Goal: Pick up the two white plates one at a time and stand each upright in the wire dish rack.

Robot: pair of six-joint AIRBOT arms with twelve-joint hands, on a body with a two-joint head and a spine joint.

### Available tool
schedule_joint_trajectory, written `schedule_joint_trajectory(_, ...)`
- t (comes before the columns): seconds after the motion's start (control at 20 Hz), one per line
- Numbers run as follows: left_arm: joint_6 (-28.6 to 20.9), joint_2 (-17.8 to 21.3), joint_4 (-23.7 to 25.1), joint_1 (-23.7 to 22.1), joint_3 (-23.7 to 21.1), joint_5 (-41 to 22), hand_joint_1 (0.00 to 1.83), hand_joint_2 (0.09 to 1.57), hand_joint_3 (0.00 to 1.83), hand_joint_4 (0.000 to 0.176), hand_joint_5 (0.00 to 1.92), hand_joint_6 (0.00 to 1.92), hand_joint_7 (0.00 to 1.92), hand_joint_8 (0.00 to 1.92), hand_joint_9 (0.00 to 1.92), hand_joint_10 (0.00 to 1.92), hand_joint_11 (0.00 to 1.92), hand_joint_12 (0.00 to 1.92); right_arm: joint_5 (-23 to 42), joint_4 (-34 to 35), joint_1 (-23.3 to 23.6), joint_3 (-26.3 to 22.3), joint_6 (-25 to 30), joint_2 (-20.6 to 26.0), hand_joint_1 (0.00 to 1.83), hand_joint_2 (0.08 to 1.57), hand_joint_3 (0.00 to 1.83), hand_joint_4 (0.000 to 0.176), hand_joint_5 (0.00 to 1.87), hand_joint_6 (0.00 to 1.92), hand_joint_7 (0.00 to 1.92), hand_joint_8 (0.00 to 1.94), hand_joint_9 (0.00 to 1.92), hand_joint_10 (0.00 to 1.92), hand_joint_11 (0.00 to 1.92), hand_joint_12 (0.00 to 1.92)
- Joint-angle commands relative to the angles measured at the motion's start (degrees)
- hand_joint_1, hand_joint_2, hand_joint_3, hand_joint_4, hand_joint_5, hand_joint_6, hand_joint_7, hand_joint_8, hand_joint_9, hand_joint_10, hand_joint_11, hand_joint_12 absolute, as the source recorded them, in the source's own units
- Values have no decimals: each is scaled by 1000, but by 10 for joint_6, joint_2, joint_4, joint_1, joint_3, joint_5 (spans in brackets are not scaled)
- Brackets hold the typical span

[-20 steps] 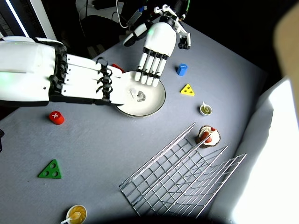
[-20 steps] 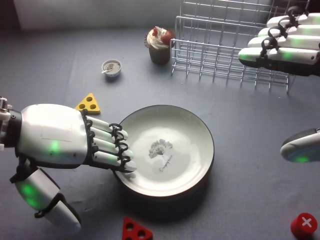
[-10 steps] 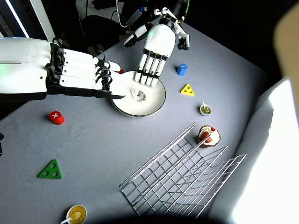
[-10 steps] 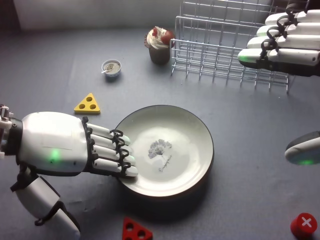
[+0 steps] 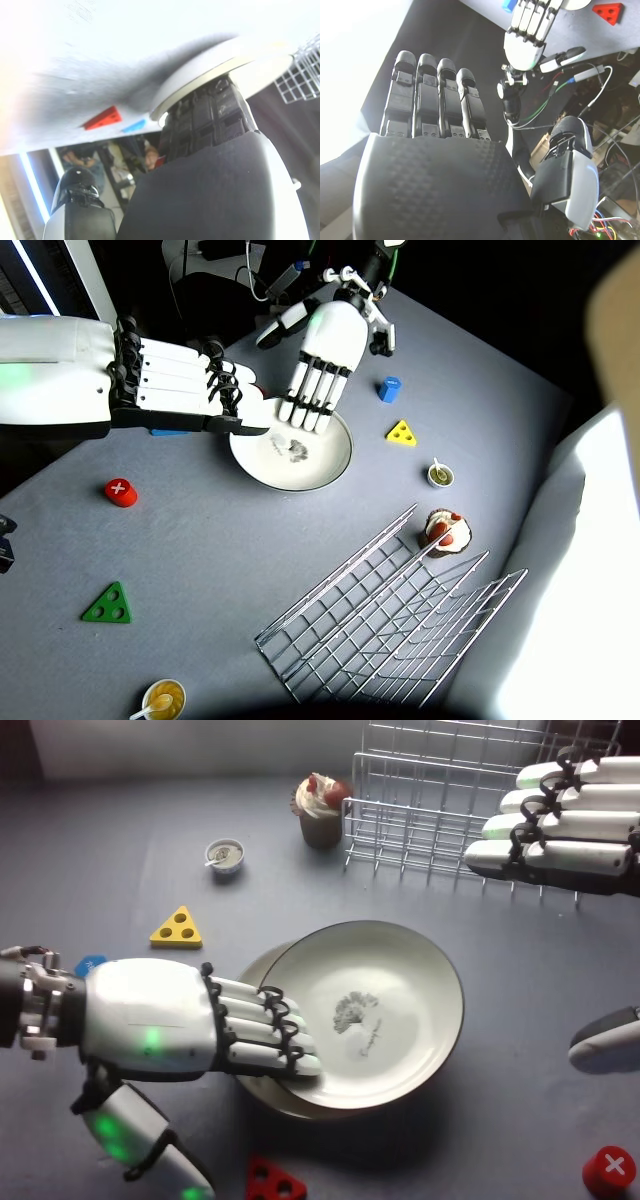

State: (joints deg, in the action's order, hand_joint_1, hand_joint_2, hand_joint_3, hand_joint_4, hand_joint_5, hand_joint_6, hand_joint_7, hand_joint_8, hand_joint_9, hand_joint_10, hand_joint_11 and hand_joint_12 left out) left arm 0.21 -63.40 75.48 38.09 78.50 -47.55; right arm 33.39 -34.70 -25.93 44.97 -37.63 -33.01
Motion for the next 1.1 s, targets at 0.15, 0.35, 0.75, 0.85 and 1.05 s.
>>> schedule_joint_trajectory(0.15,-2,-31,8,-2,-5,8,0,947,3,0,138,9,182,12,184,12,156,20,40,29,-5,-4,-22,-6,0,923,0,0,134,5,154,4,148,5,136,29)
schedule_joint_trajectory(0.35,-2,-45,12,-7,-8,17,0,944,0,0,144,8,189,10,191,11,163,22,34,54,-35,2,-108,-39,642,919,0,0,99,13,148,6,159,8,161,38)
schedule_joint_trajectory(0.75,-2,-57,13,-12,-16,30,0,943,0,0,141,4,190,6,192,8,160,19,10,105,-56,22,-215,-99,1152,900,0,0,166,17,126,5,143,2,208,64)
schedule_joint_trajectory(0.85,-2,-59,13,-12,-16,32,0,943,0,0,155,9,206,11,207,13,178,26,1,127,-63,26,-250,-114,1162,903,0,0,161,9,115,1,138,0,207,66)
schedule_joint_trajectory(1.05,-2,-62,12,-15,-16,36,0,944,0,0,144,2,190,1,189,1,162,18,-11,151,-67,42,-258,-135,1160,910,1,0,186,12,126,4,134,0,194,63)
